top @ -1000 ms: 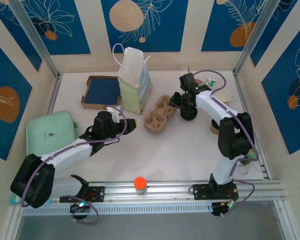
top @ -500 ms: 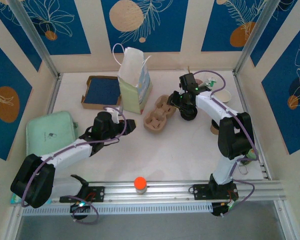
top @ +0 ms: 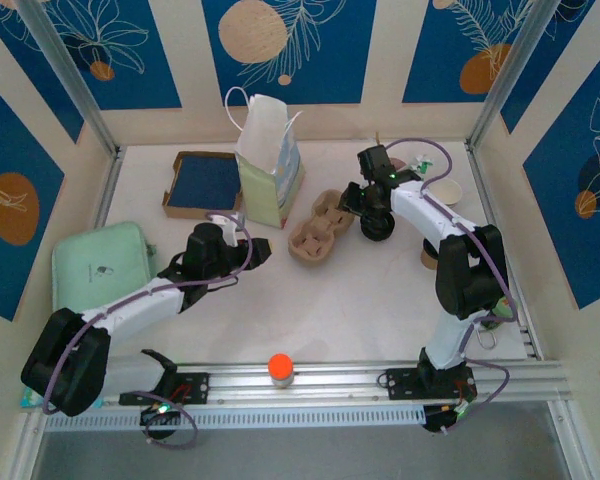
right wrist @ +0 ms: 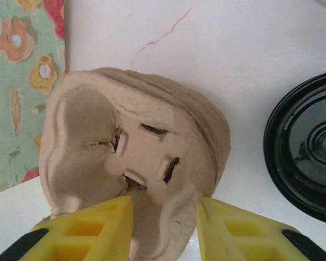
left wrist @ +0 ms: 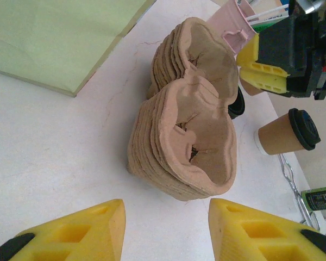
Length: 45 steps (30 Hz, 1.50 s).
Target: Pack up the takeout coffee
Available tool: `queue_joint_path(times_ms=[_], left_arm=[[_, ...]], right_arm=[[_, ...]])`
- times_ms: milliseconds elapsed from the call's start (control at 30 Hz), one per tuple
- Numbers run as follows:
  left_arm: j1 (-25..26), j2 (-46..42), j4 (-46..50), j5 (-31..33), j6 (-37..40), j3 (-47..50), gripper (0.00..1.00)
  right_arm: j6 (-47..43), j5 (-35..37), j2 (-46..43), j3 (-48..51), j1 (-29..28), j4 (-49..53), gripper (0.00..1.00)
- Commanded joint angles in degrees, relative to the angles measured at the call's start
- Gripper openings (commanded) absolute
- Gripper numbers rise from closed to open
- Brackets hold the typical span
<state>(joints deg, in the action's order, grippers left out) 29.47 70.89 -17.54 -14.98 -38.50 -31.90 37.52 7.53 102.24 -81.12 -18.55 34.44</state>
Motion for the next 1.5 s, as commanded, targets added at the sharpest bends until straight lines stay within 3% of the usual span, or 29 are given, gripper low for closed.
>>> queue_joint_path(times_ms=[0,433,767,1467], left_arm=[[-0.82,-1.43,-0.83,-1.11,0.35,0.53,0.45],[-1.0,-1.07,-0.65,-1.26,0.53,0.52,0.45],[-1.17,-0.23,-1.09,-1.45,0.61,0.51,0.45],[-1.61,-0.08,-1.44,-1.8,0.61,0.66,0.45]], right_arm=[[-2.71,3.54,0.24,-3.17,-1.03,2.75,0.35],[-10.9,10.08,7.19,-14.85,-1.89,12.41,0.35],[-12.69,10.51,10.26,-16.79,-2.2,14.34,0.35],[-12.91,12.23,10.2,-16.47,-3.59,14.12,0.13]])
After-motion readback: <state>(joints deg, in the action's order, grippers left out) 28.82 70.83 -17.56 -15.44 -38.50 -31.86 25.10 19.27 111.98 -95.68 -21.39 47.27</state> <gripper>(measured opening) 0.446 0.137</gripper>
